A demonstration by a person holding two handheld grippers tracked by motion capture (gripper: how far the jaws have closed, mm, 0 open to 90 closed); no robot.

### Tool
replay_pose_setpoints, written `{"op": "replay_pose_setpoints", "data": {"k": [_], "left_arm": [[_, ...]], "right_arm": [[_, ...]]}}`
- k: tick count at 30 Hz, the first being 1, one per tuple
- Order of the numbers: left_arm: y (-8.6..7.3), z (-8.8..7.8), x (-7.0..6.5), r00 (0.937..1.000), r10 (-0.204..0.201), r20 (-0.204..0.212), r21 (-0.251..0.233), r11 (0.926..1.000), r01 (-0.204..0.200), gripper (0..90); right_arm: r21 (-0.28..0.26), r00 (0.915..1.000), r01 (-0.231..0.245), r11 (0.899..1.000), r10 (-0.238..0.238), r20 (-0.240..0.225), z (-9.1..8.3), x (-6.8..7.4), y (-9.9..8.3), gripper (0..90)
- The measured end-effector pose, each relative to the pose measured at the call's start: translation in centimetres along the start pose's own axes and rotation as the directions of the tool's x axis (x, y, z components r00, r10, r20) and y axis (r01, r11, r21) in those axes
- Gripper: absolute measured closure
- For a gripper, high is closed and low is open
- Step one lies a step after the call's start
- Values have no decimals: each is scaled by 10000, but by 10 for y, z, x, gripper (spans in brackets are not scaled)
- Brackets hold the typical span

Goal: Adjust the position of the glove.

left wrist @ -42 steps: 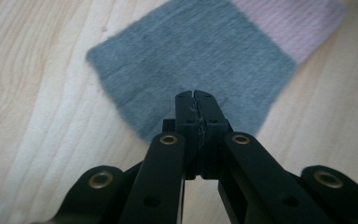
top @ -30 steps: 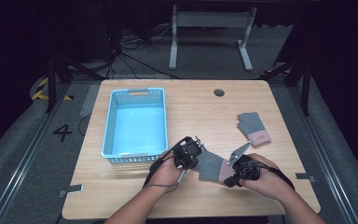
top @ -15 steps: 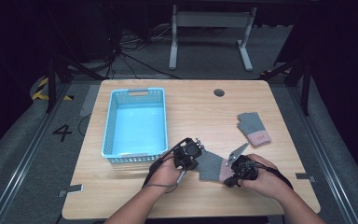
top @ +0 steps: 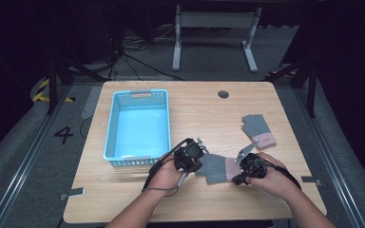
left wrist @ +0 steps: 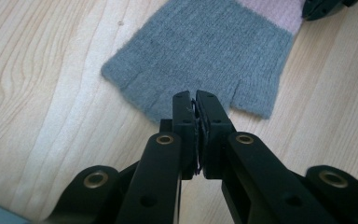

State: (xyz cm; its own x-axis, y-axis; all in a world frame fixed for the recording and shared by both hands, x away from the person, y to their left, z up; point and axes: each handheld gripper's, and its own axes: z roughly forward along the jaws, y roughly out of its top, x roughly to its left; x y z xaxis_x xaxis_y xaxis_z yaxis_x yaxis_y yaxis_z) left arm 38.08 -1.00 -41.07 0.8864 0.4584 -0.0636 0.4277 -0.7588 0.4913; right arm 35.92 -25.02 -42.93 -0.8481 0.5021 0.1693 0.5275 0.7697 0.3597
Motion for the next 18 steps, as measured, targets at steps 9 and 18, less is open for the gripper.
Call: {"op": "replay_pose_setpoints", "data": {"k": [9, 18], "left_arm": [[-4, -4, 5, 9998, -217, 53, -110, 9997, 218, 859], [-4, -14, 6, 9995, -239, 206, -642, 9976, 252, 813]], "right_arm": [[-23, 9998, -143, 9999, 143, 115, -1, -7, -1, 896], [-398, 9998, -132, 9991, 137, 128, -15, -5, 0, 871]]}}
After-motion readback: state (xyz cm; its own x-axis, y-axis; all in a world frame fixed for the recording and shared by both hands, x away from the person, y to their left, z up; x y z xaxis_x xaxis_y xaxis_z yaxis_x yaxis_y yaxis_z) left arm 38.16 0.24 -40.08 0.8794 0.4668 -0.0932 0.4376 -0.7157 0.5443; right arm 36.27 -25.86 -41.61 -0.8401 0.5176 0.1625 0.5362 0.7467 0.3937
